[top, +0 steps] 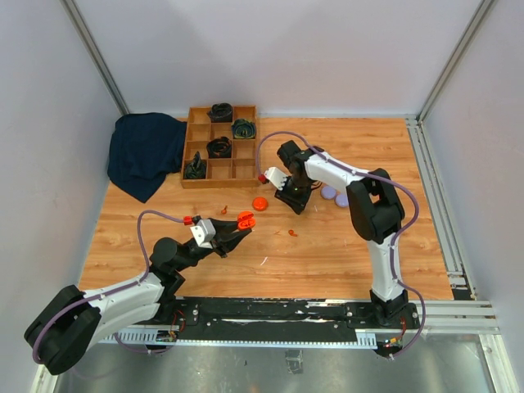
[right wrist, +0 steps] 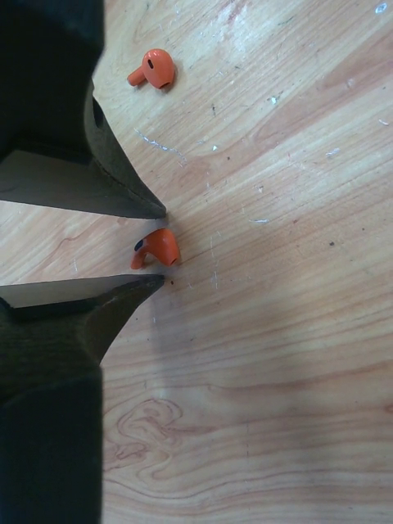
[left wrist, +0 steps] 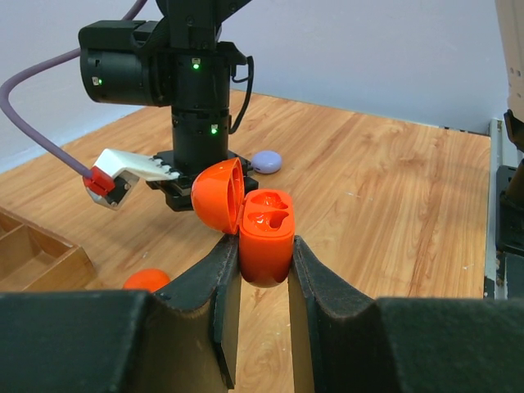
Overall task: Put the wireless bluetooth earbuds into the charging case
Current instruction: Pick up the earbud from the center of the board.
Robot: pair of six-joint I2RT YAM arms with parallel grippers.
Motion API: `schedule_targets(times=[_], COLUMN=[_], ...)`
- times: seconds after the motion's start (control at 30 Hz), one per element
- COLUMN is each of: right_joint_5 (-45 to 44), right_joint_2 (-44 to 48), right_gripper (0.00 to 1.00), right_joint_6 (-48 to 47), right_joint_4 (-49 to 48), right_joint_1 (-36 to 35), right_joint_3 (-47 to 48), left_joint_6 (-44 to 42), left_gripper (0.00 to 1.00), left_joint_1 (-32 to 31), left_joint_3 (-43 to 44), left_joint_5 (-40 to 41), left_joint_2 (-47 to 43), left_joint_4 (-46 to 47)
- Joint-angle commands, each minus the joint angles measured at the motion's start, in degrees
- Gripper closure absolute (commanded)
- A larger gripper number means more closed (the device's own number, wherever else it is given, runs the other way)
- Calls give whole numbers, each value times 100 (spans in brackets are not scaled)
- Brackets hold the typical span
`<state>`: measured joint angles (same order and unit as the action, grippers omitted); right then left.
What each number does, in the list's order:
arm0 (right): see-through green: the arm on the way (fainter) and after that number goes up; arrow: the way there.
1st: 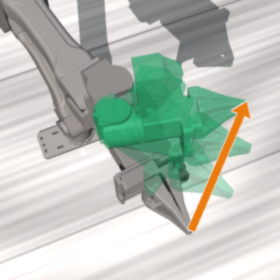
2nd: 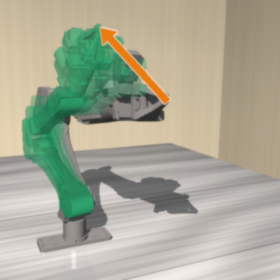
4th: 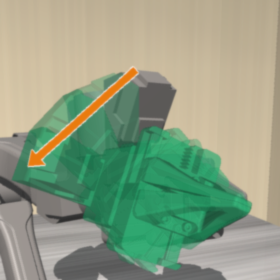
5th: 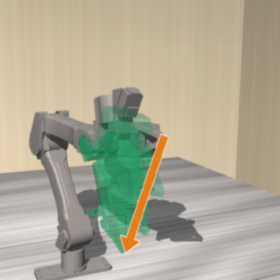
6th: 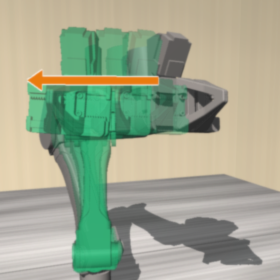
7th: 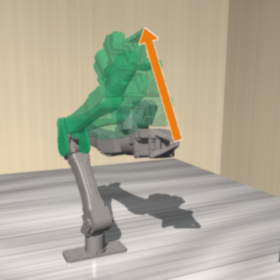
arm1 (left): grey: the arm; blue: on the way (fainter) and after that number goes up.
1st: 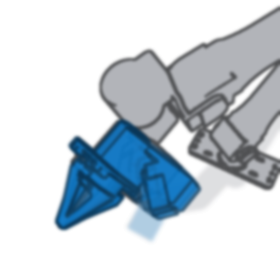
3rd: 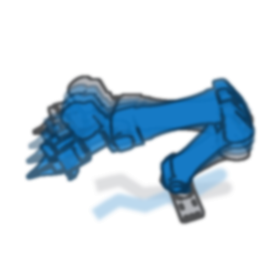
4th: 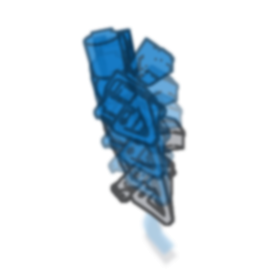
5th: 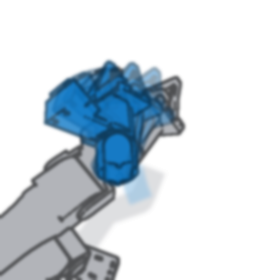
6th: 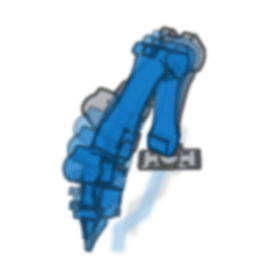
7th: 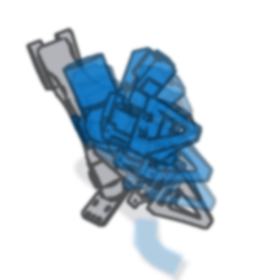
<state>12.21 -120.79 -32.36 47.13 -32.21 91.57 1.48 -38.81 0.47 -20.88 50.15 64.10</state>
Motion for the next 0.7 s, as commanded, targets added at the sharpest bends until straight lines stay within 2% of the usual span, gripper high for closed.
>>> schedule_targets(times=[0.0, 0.4, 0.67], right_joint_5=[-128, -517, -555], right_joint_2=[-281, -353, -311], right_gripper=[66, 69, 66], right_joint_6=[-81, 97, 185], right_joint_4=[129, 77, -5], right_joint_1=[-71, -291, -400], right_joint_3=[113, 113, 128], left_joint_6=[-67, -43, -16], left_gripper=[100, 100, 100], left_joint_1=[-39, -39, -39], left_joint_3=[-262, -236, -223], left_joint_5=[-52, -39, -64], left_joint_2=[-5, -5, -4], left_joint_4=[94, 36, 9])
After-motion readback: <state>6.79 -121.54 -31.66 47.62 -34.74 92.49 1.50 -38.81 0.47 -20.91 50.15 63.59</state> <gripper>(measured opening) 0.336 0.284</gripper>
